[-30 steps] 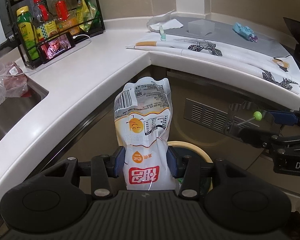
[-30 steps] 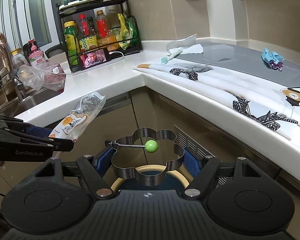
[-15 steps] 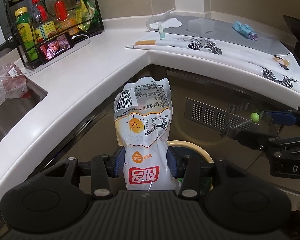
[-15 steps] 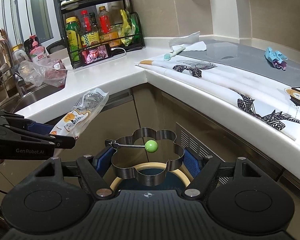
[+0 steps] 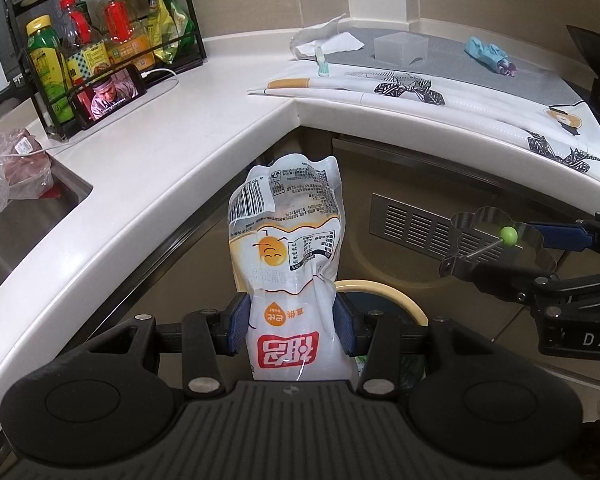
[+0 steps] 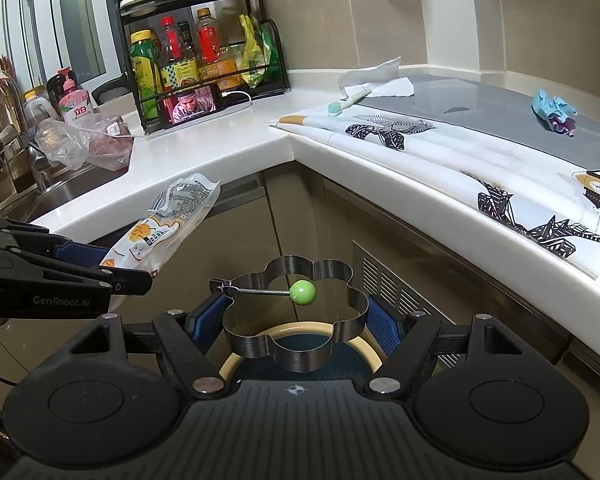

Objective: Collect trash
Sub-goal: 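Lift the egg ring and white-and-orange snack bag and carry them toward the bin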

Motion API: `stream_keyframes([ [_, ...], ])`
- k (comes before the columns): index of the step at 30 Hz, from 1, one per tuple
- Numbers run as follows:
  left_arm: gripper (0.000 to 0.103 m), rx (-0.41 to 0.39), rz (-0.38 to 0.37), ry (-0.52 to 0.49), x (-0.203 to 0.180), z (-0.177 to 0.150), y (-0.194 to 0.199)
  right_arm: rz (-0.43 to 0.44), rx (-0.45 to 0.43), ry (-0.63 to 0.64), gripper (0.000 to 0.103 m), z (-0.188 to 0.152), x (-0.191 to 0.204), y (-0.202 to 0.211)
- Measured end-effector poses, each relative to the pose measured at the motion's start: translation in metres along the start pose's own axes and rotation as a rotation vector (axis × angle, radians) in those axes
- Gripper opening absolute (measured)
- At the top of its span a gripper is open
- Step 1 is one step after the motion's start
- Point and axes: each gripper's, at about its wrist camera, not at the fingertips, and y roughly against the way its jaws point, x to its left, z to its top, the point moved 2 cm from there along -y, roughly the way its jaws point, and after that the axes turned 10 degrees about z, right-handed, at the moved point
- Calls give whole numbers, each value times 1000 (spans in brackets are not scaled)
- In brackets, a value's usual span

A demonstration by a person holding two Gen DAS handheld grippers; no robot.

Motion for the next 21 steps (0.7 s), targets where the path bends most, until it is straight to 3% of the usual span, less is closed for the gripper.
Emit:
stream_keyframes([
  [21, 50, 80, -8, -5, -6, -2, -40, -25, 56, -5, 77, -5, -11, -32],
])
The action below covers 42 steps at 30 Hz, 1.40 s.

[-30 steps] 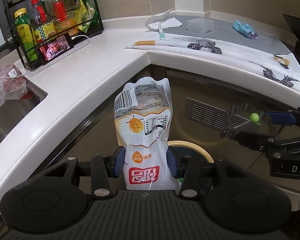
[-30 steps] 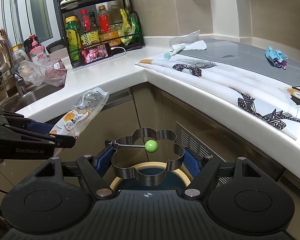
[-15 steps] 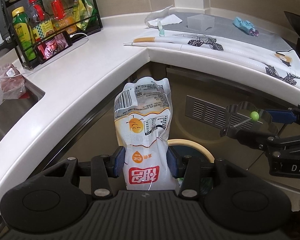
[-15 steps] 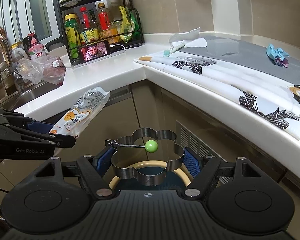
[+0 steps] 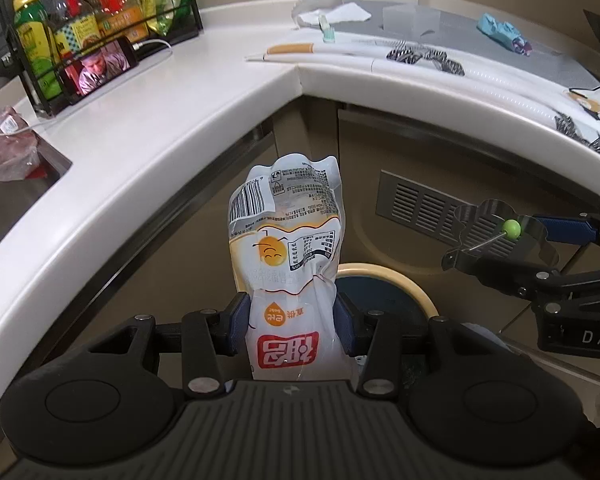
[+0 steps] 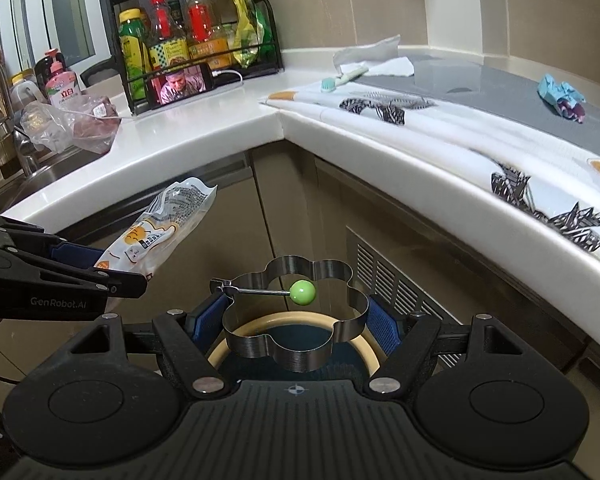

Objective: Collect trash
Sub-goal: 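Lift the egg ring and white-and-orange snack bag and carry them toward the bin, then lower the held egg ring and snack bag down into the bin opening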

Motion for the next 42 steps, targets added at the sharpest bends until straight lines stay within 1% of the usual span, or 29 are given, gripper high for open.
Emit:
stream_keyframes([
  [6, 50, 40, -16, -19, -8, -3, -24, -9, 45, -9, 77, -4, -7, -18],
  [10, 50, 82, -29, -32, -13, -7, -47, -17, 91, -22, 77, -13, -13, -36],
  [16, 50, 144, -37, -46, -22, -13, -82, -28, 164, -24, 77, -26, -20, -63],
  [22, 50, 186, -34, -74, -30, -19, -110, -46, 220, -43, 77, -37, -29, -87],
  [30, 50, 230, -46, -73, -36, -26, -133, -60, 271, -44, 77, -45, -37, -109],
  [35, 50, 248, -52, -79, -43, -24, -147, -65, 299, -48, 77, -50, -41, -124],
  [42, 50, 268, -64, -87, -41, -25, -160, -73, 330, -61, 77, -56, -43, -137],
])
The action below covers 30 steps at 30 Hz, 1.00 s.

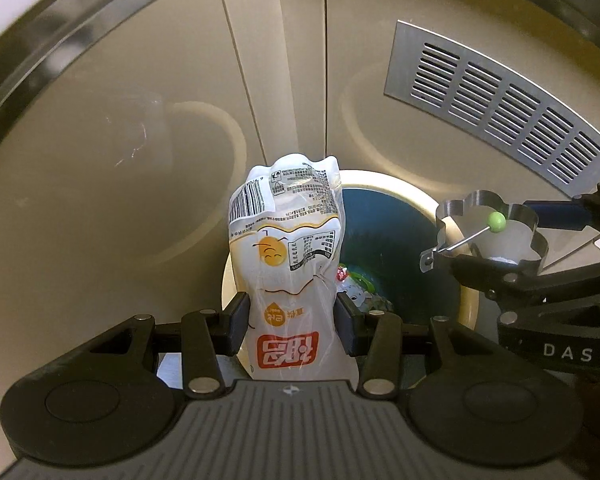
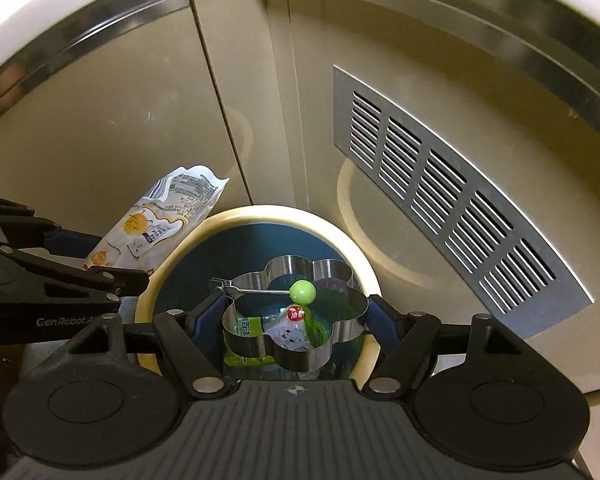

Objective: Collect trash
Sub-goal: 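Lower the held egg ring and snack bag down into the bin opening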

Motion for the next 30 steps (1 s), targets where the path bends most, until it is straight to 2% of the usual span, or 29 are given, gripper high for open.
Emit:
stream_keyframes([
  [30, 51, 73, 15, -43, -4, 11, -12, -23, 65, -32, 78, 16, 6, -11],
])
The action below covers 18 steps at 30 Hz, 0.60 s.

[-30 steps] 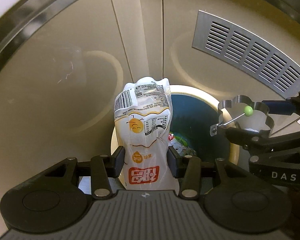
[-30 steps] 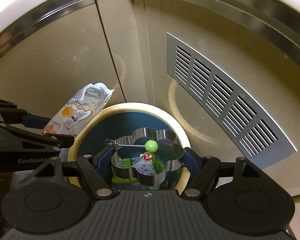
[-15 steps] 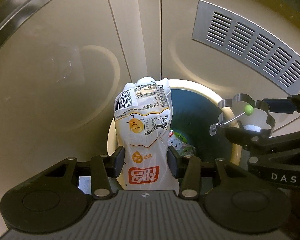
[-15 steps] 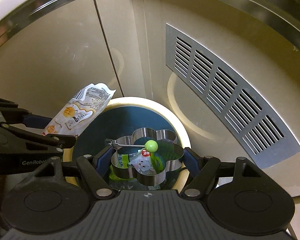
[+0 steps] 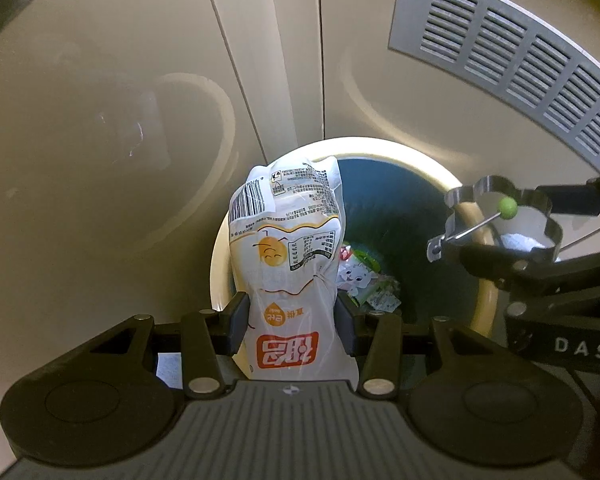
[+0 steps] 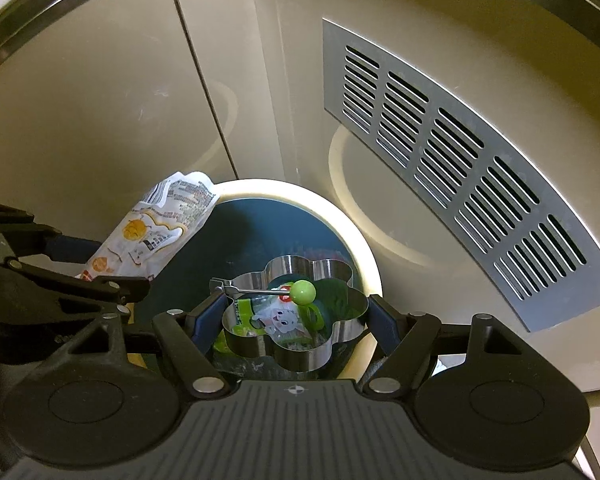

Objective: Collect trash
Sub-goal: 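Lower the held egg ring and snack bag down into the bin opening, then open both grippers to drop the egg ring and snack bag into the bin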

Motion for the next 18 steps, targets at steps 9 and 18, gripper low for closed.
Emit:
stream_keyframes([
  [9, 92, 12, -20, -24, 0, 6, 3, -1, 5, -33, 82, 8, 0, -3],
  [18, 103, 9, 15, -4, 13, 8, 24, 12, -15, -71, 87, 11, -2, 19],
])
